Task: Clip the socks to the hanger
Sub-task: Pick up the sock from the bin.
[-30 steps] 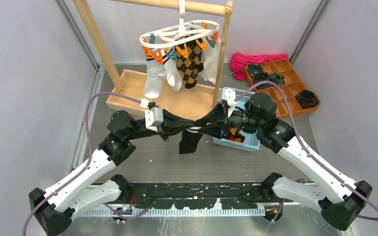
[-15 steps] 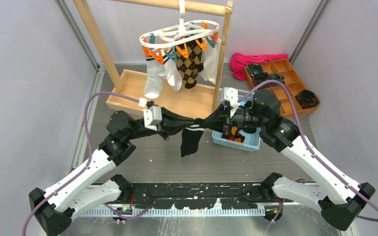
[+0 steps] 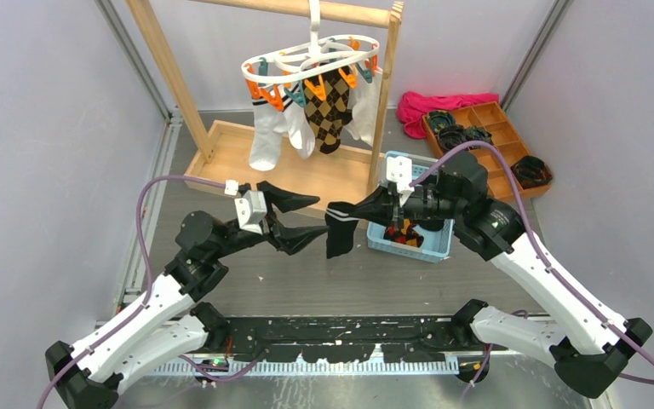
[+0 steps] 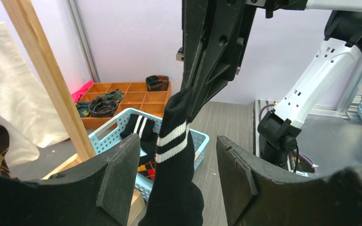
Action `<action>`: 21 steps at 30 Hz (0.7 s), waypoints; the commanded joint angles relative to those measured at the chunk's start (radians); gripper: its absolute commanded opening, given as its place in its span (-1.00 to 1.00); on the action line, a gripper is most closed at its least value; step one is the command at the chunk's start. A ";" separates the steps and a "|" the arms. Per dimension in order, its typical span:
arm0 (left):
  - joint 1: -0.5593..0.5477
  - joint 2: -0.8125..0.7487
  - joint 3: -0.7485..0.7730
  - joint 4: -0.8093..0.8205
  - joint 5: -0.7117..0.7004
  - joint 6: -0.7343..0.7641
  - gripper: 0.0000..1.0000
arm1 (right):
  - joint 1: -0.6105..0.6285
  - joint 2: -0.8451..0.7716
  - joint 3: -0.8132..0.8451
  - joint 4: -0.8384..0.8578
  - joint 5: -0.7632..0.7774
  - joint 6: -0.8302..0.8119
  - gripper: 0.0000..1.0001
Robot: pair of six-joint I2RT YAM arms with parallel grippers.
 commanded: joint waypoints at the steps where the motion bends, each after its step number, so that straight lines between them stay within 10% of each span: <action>1: 0.002 0.019 -0.042 0.175 -0.070 -0.070 0.23 | 0.008 0.013 0.054 0.021 -0.007 -0.015 -0.98; 11: 0.002 0.146 -0.087 0.518 -0.030 -0.217 -0.05 | 0.023 0.036 0.074 0.056 -0.022 0.036 -0.98; 21: 0.004 0.126 -0.104 0.499 -0.023 -0.231 -0.27 | 0.023 0.043 0.077 0.093 -0.011 0.066 -0.98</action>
